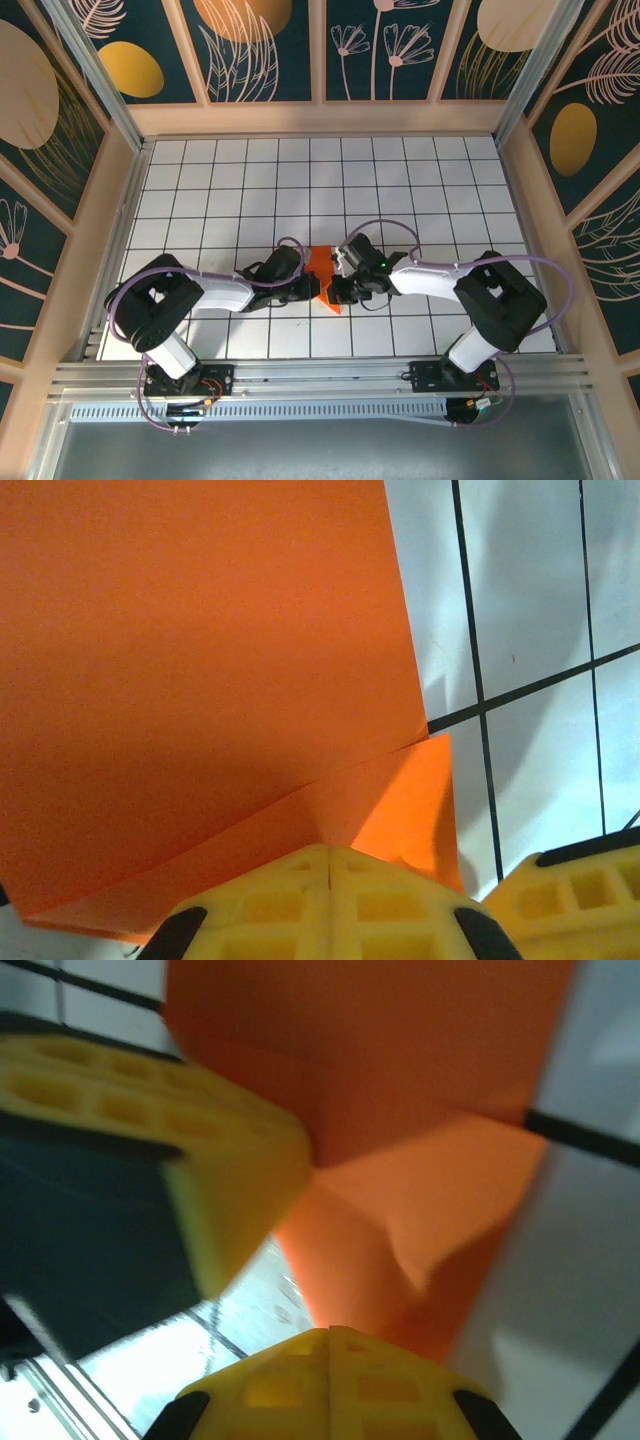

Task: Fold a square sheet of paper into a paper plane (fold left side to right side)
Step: Third fold the triangle at the center of the table.

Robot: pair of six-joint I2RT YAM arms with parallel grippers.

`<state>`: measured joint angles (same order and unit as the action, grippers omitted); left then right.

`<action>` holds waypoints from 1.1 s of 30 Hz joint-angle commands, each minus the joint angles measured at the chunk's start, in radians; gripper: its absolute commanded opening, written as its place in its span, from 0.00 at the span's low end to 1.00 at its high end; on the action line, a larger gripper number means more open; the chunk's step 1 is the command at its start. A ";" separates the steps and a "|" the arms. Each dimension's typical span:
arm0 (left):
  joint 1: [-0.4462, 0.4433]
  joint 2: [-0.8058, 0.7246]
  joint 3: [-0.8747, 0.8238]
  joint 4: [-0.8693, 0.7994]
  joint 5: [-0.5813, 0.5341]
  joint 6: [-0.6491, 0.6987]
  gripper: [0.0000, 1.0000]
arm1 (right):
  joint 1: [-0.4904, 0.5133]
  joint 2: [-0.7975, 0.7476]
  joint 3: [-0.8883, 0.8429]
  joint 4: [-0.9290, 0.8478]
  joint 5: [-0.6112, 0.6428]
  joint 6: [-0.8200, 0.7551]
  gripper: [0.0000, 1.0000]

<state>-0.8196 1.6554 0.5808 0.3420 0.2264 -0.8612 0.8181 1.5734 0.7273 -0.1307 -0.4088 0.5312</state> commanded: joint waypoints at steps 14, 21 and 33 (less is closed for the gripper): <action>-0.006 0.044 0.013 -0.089 -0.033 0.009 0.00 | 0.011 0.053 -0.010 0.074 -0.012 0.042 0.00; -0.006 0.042 0.016 -0.095 -0.038 0.008 0.00 | 0.011 0.042 -0.062 0.079 -0.021 0.050 0.00; -0.005 0.039 0.015 -0.120 -0.056 0.016 0.00 | 0.012 -0.021 -0.119 0.013 0.007 0.046 0.00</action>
<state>-0.8215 1.6665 0.5991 0.3267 0.2192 -0.8604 0.8204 1.5795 0.6430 -0.0177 -0.4191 0.5678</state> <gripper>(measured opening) 0.044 0.049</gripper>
